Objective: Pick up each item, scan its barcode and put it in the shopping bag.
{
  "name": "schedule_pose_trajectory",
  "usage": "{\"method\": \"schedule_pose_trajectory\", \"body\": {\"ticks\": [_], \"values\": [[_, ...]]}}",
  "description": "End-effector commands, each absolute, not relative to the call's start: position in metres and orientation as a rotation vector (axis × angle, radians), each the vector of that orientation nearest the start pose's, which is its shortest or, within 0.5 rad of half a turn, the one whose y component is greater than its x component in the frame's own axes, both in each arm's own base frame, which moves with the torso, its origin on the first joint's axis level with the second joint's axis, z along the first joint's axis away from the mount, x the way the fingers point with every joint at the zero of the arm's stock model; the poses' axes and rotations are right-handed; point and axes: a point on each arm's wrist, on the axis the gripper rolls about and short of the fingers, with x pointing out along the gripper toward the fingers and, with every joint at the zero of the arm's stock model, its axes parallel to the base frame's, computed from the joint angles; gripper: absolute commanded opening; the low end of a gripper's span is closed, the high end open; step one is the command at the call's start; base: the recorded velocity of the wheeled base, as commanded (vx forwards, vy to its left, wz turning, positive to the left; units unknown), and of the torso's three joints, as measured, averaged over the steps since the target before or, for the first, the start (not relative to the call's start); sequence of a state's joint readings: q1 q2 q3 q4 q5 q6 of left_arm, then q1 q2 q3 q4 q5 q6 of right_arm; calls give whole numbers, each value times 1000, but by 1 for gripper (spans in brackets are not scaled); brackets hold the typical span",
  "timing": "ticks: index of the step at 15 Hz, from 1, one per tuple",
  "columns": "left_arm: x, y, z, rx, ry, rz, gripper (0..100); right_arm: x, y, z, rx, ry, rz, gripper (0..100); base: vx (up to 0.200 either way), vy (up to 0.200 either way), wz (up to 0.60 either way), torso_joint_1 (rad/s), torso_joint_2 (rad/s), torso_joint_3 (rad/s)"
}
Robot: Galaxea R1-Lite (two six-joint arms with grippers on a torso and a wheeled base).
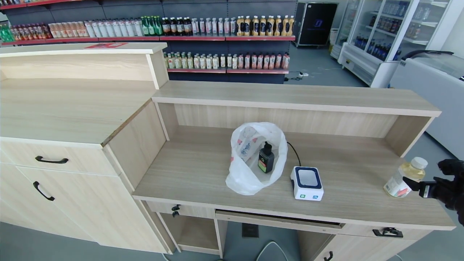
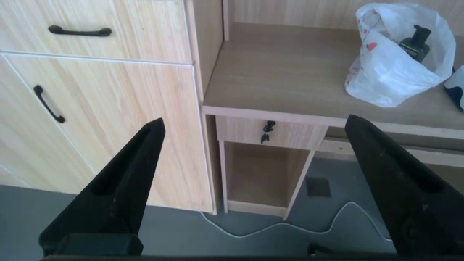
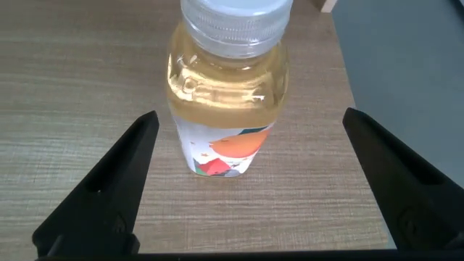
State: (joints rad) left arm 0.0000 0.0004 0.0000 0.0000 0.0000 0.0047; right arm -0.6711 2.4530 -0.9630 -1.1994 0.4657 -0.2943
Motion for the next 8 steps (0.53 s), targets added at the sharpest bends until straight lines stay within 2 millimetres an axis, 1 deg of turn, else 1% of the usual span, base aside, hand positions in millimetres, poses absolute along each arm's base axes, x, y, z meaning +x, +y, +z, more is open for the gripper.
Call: {"method": "schedule_pose_trajectory", "body": {"ticks": [1, 3, 6, 8], "values": [[-23, 0, 75, 5, 0, 0, 100, 345, -249, -11, -147, 270, -184, 100, 0, 0, 0, 0, 0, 0], [-23, 0, 75, 5, 0, 0, 100, 351, -245, -15, -149, 274, -185, 100, 0, 0, 0, 0, 0, 0], [-23, 0, 75, 5, 0, 0, 100, 361, -234, -21, -151, 277, -149, 100, 0, 0, 0, 0, 0, 0], [-23, 0, 75, 5, 0, 0, 100, 365, -231, -23, -158, 280, -157, 100, 0, 0, 0, 0, 0, 0]]}}
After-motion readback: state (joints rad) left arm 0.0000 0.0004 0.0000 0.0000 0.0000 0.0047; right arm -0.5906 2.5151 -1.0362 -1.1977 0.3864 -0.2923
